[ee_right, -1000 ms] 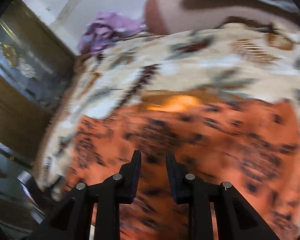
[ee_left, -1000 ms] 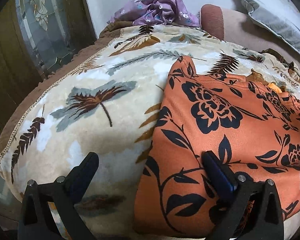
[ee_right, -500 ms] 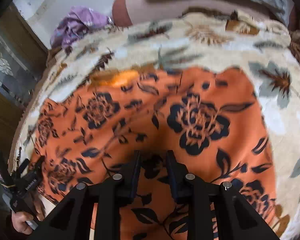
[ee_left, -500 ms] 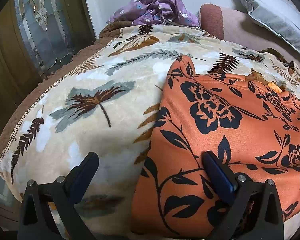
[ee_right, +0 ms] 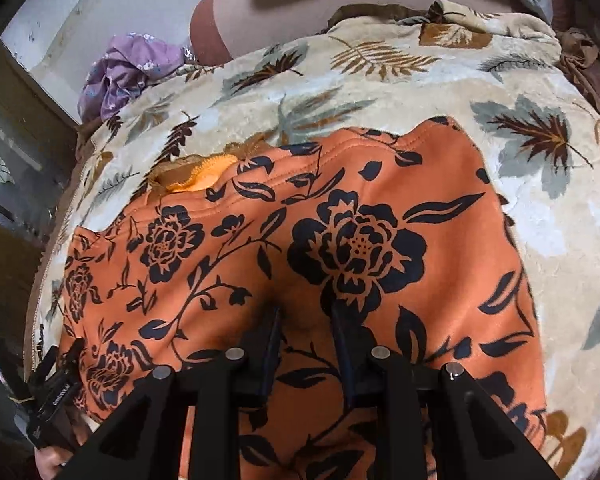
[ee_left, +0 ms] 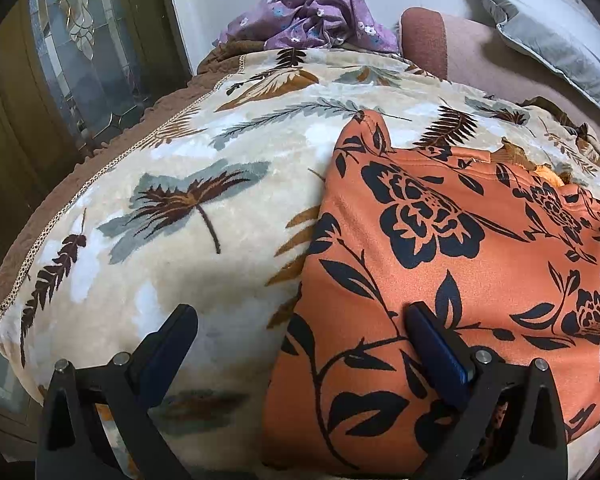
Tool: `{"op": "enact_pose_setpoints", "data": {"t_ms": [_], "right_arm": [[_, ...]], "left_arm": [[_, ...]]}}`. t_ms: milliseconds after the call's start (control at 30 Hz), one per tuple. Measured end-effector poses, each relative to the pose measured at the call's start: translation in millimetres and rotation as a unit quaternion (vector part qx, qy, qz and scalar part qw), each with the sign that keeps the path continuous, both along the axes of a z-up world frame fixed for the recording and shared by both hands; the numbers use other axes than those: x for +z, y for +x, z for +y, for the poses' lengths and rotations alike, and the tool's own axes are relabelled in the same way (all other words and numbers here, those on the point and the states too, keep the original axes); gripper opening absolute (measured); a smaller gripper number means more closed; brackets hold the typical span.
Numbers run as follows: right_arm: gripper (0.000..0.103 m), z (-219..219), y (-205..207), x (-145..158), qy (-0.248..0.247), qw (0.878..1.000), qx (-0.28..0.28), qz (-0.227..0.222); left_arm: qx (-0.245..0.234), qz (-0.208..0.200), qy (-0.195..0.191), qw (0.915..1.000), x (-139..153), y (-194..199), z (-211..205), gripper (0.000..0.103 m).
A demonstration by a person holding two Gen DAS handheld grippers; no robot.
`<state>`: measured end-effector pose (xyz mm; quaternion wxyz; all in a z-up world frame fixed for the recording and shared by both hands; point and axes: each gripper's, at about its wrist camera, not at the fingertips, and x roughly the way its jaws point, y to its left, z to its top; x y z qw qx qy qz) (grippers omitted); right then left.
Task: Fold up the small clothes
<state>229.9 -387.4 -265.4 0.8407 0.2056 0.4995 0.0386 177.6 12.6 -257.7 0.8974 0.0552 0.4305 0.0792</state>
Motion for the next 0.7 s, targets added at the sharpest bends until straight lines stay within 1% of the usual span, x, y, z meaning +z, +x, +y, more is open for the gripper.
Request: {"op": "enact_pose_setpoints", "data": {"t_ms": [67, 167, 233, 267, 400, 500, 567, 600, 633, 667, 700], "right_arm": [[0.029, -1, -7, 6, 0.011, 1.0, 0.002, -0.012], [0.029, 6, -7, 2, 0.018, 1.0, 0.008, -0.006], [0.029, 12, -1, -11, 0.007, 1.0, 0.012, 0.01], [0.029, 14, -1, -14, 0.003, 1.0, 0.013, 0.008], [0.029, 13, -4, -9, 0.006, 1.0, 0.01, 0.001], [0.029, 6, -14, -1, 0.023, 1.0, 0.007, -0.006], [0.029, -2, -31, 8, 0.06, 0.998, 0.003, -0.03], [0.029, -7, -40, 10, 0.076, 0.996, -0.003, -0.042], [0.034, -15, -53, 13, 0.092, 0.994, -0.019, -0.055], [0.058, -22, -63, 13, 0.102, 0.992, -0.033, -0.06], [0.073, -32, -79, 12, 0.119, 0.989, -0.06, -0.07]], "left_arm": [[0.0, 0.0, 0.0, 1.0, 0, 0, 0, 0.103], [0.0, 0.0, 0.0, 1.0, 0, 0, -1, 0.103], [-0.001, 0.0, 0.001, 1.0, 0, 0, -1, 0.103], [-0.001, -0.001, 0.001, 1.0, 0, 0, -1, 0.103], [-0.001, 0.0, 0.001, 1.0, 0, 0, -1, 0.103], [0.001, 0.003, 0.004, 1.0, 3, 0, -2, 0.103], [-0.01, 0.013, 0.007, 0.9998, 7, 2, -7, 0.103], [-0.027, 0.014, -0.003, 0.9995, 12, 1, -10, 0.103], [-0.043, 0.009, -0.016, 0.9989, 17, -1, -13, 0.103], [-0.063, -0.004, -0.034, 0.9974, 23, -7, -18, 0.103], [-0.08, -0.015, -0.044, 0.9958, 27, -11, -23, 0.103]]}}
